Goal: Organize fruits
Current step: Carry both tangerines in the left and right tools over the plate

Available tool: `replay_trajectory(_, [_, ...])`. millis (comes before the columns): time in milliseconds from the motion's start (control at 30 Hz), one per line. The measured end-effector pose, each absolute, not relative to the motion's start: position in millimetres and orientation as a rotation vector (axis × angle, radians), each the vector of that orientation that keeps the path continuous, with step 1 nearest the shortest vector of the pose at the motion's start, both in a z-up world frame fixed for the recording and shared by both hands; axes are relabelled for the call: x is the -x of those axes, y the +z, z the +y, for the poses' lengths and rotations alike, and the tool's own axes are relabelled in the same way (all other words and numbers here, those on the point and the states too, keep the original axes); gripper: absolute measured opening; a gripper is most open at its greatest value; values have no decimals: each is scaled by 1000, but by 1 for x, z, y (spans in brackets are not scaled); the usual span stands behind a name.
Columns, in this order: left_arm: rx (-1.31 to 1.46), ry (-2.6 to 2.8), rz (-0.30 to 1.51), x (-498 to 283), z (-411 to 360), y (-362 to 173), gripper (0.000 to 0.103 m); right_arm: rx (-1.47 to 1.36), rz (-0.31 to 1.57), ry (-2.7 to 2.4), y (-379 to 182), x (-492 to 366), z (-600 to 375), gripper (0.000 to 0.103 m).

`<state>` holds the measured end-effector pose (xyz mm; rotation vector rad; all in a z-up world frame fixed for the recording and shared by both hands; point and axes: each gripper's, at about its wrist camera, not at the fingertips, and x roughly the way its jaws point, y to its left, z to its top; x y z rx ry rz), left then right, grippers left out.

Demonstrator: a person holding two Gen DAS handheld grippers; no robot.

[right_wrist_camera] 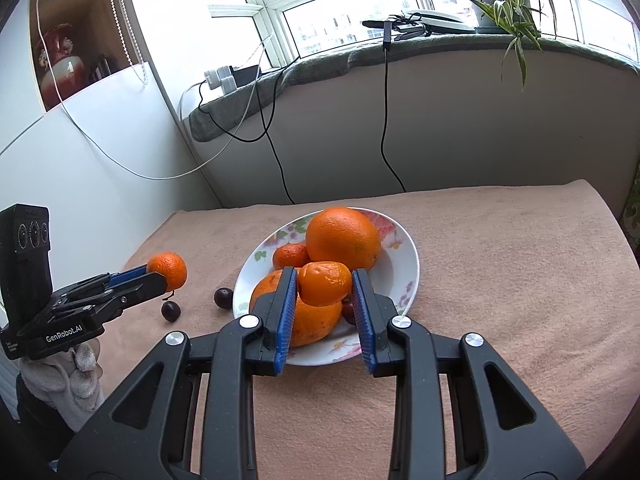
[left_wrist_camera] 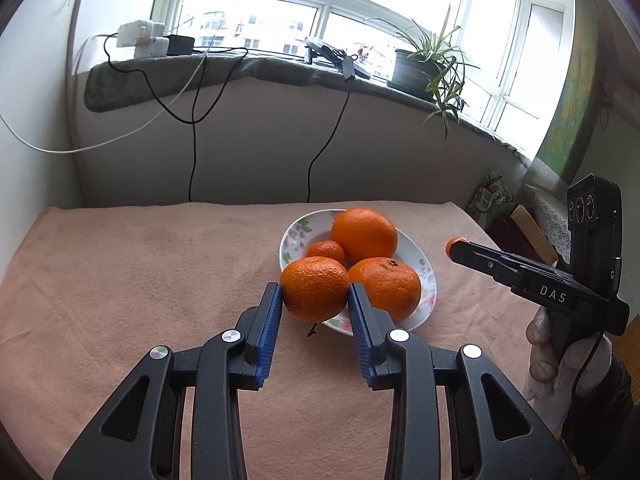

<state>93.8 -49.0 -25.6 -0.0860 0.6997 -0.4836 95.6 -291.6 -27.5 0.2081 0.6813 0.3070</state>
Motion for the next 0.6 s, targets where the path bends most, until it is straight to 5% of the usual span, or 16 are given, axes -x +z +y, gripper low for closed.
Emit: replay_trajectory(600, [65,-513,760,-117,-68,-41,32,-196,724,248,-47,-120,-313,29])
